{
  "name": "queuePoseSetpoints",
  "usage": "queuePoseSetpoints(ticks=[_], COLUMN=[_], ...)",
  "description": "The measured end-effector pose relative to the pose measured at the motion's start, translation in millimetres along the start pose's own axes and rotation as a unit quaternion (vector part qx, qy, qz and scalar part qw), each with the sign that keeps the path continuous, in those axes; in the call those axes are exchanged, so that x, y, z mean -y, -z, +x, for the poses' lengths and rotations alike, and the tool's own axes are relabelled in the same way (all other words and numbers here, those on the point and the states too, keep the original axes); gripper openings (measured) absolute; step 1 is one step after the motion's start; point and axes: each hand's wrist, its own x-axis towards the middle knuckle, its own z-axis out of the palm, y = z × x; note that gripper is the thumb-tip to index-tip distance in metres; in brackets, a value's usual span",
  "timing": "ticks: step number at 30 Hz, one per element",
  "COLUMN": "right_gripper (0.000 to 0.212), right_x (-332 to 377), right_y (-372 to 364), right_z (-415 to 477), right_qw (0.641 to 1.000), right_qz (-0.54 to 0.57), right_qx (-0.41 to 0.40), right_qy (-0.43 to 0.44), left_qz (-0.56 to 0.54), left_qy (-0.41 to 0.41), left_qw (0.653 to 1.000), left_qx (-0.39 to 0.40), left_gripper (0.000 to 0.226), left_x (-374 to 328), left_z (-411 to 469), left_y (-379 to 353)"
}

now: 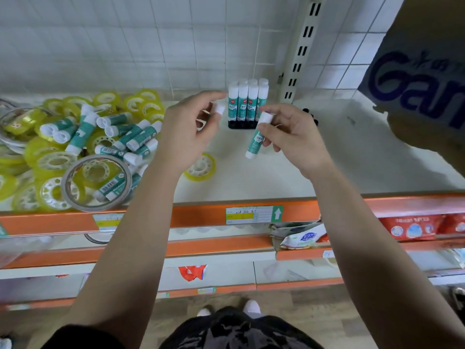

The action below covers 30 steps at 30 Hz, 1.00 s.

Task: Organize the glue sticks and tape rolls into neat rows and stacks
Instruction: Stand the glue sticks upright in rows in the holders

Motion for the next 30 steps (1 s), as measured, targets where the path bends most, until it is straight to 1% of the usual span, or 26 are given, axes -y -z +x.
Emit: queuePoseSetpoints(ticks=[3,6,8,12,17,19,23,26,30], right_gripper=[0.027,0.027,0.026,0.022,0.012,0.009,0.014,0.015,0.017], right_x=[2.2,4.7,5.5,8.0,2.0,-1.0,-2.7,-2.9,-3.6], right_y=[5.4,8.9,9.8,9.5,7.0,5.3,-1.4,-8.6,-13.9], right_z=[9.4,19.3,27.1,40.5,56.4,62.5,72.8,78.6,84.2], right_qw=[1.0,0.999,0.999,1.0,0.996,0.992,0.982,0.971,0.958], right_qz=[0.011,0.024,0.026,0.021,-0.077,-0.101,-0.145,-0.194,-0.232], right_qx=[0.009,0.024,0.02,0.007,-0.033,-0.05,-0.078,-0.079,-0.075], right_qy=[0.008,0.009,0.001,-0.017,0.031,0.05,0.094,0.119,0.153], left_qz=[0.003,-0.027,-0.047,-0.052,-0.063,-0.075,-0.083,-0.085,-0.071], left_qy=[-0.008,0.013,0.028,0.041,0.061,0.064,0.054,0.055,0.055], left_qw=[1.0,1.0,0.998,0.998,0.996,0.995,0.994,0.994,0.995], left_qx=[-0.001,-0.005,-0.014,-0.019,-0.03,-0.033,-0.044,-0.052,-0.054], left_gripper=[0.027,0.026,0.026,0.024,0.024,0.024,0.024,0.024,0.024], left_x=[1.7,5.3,8.0,13.4,23.9,26.9,30.7,35.4,42.7], left_z=[10.7,20.6,26.5,36.5,38.6,35.9,32.8,31.1,26.3], left_y=[-2.4,-3.6,-4.6,-5.2,-8.1,-10.1,-11.9,-12.6,-12.0])
